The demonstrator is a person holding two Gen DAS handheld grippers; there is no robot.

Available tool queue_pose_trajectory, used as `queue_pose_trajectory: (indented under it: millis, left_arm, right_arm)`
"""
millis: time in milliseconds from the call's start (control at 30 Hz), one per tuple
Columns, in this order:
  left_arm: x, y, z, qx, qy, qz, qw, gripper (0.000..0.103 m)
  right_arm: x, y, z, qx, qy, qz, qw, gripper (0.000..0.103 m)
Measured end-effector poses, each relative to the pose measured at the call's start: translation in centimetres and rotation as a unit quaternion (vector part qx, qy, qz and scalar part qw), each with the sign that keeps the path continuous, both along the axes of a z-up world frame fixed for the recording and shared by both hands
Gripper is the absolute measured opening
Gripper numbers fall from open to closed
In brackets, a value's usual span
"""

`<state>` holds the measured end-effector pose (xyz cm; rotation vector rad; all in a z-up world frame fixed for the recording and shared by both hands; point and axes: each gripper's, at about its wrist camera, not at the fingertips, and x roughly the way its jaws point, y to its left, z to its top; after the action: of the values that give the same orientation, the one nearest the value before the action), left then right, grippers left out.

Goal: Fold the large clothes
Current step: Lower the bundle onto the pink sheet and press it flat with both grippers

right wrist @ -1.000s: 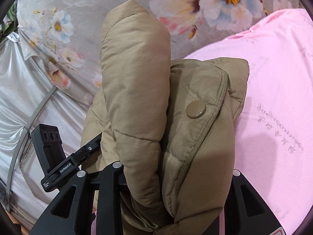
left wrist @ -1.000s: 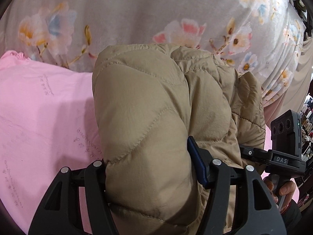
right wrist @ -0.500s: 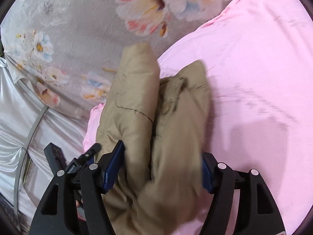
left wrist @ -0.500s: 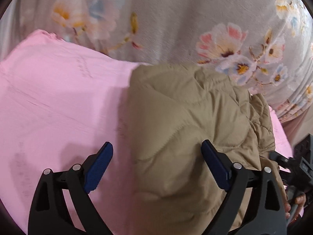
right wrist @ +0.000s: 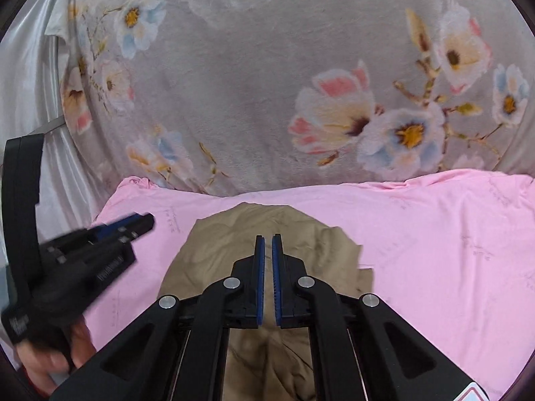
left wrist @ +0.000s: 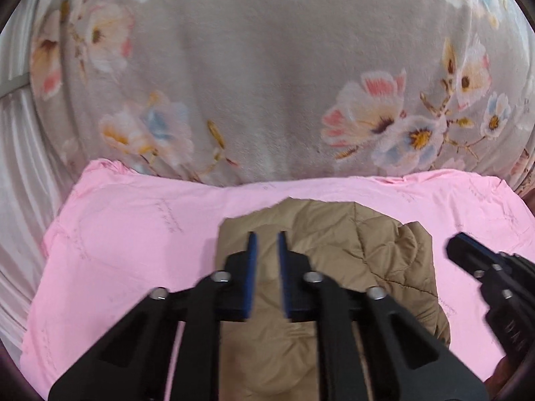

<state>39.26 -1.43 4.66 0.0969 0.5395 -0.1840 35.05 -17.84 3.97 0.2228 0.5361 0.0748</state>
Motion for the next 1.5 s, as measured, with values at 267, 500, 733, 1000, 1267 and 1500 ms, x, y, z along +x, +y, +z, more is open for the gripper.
queue_pose_trajectory:
  millis: [267, 500, 733, 1000, 1267, 1500]
  left_arm:
    - [5.5, -2.4, -7.2, 0.016, 0.059, 0.026, 0.9978, 0.000]
    - [6.5, -3.1, -11.1, 0.030, 0.034, 0.035, 0.9984, 0.000]
    - [7.4, -3.4, -12.6, 0.027, 0.014, 0.035, 0.9989, 0.000]
    - [8.6, -4.1, -13.4, 0.038, 0.009, 0.034, 0.9987, 0.000]
    - [9.3, -4.3, -13.6, 0.047, 0.010, 0.027, 0.9985, 0.000]
    - [9.9, -4.5, -13.7, 0.049, 0.012, 0.020, 0.9985, 0.000]
  right_arm:
    - [6.7, -0.9, -8.4, 0.012, 0.095, -0.030, 0.995, 0.004]
    - [7.6, -1.6, -12.3, 0.020, 0.088, -0.024, 0.996, 0.000]
    - [8.4, -2.0, -14.1, 0.030, 0.080, -0.028, 0.996, 0.000]
    - [9.2, -2.2, -14.8, 0.041, 0.086, -0.035, 0.995, 0.000]
    - [9.8, -2.4, -15.0, 0.047, 0.091, -0.044, 0.994, 0.000]
    - [10.1, -3.0, -15.2, 0.066, 0.091, -0.044, 0.993, 0.000]
